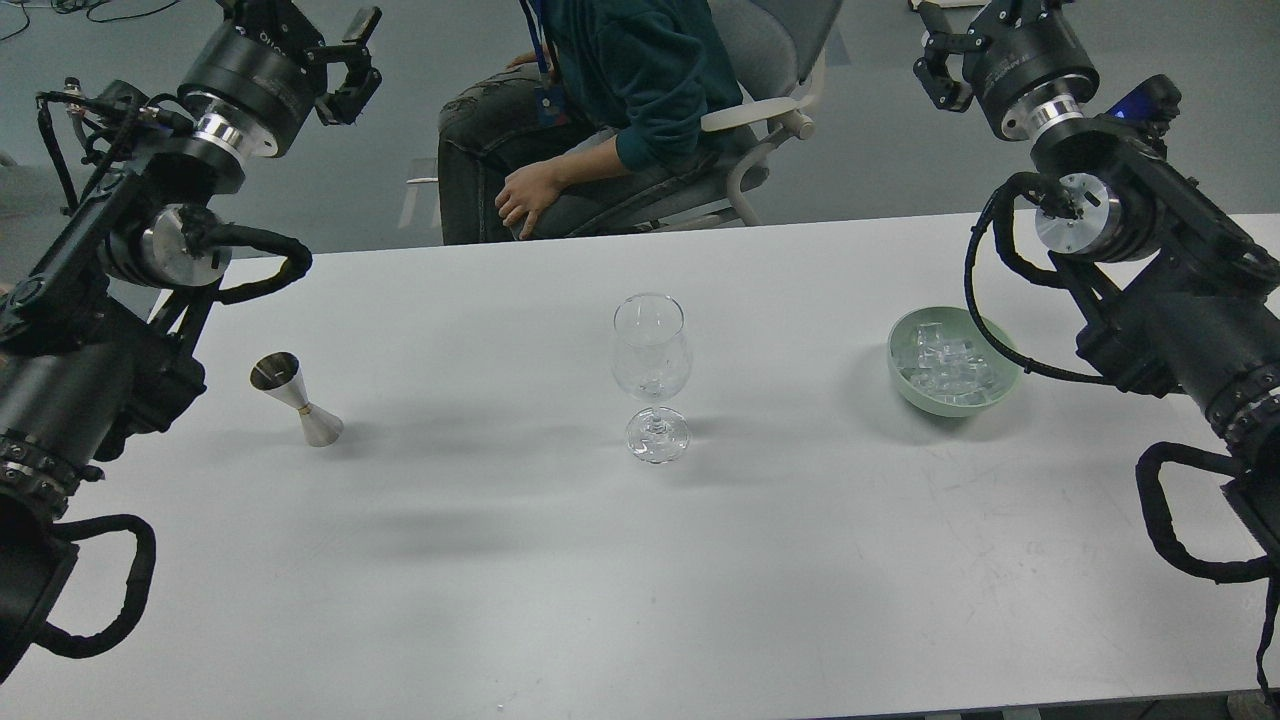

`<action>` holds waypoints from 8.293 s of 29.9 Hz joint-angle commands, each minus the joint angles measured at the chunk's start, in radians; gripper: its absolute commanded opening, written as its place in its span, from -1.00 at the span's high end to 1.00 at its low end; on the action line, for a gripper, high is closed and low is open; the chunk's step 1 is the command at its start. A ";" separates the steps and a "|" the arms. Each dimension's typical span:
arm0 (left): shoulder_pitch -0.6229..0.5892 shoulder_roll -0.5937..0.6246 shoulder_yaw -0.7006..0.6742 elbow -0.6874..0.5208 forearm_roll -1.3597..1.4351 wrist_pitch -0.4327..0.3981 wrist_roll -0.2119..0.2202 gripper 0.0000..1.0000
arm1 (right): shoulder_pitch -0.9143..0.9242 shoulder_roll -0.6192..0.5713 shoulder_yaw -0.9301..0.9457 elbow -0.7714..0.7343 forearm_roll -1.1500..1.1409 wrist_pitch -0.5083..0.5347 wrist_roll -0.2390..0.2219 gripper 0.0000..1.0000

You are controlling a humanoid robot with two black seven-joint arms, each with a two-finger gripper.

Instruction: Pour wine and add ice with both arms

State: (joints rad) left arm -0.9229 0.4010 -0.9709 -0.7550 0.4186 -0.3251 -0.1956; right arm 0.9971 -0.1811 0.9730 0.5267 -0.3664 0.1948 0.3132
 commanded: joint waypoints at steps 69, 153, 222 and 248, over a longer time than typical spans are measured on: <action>0.015 0.070 0.024 -0.044 -0.008 0.018 -0.031 -0.97 | 0.015 -0.021 -0.005 0.002 -0.002 -0.012 0.003 -1.00; 0.886 -0.350 -0.720 -0.448 -0.402 0.363 0.364 -0.96 | -0.002 0.035 -0.059 -0.010 -0.008 -0.046 0.003 -1.00; 0.727 -0.317 -0.712 -0.314 -0.414 0.320 0.361 1.00 | 0.006 0.048 -0.059 -0.013 -0.009 -0.066 0.003 -1.00; 0.736 -0.237 -0.582 -0.814 -0.402 0.506 0.436 1.00 | 0.008 0.046 -0.059 -0.013 -0.009 -0.067 0.003 -1.00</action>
State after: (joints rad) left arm -0.1857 0.1501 -1.5804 -1.5394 0.0147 0.1547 0.2406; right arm 1.0049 -0.1352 0.9143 0.5122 -0.3758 0.1272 0.3160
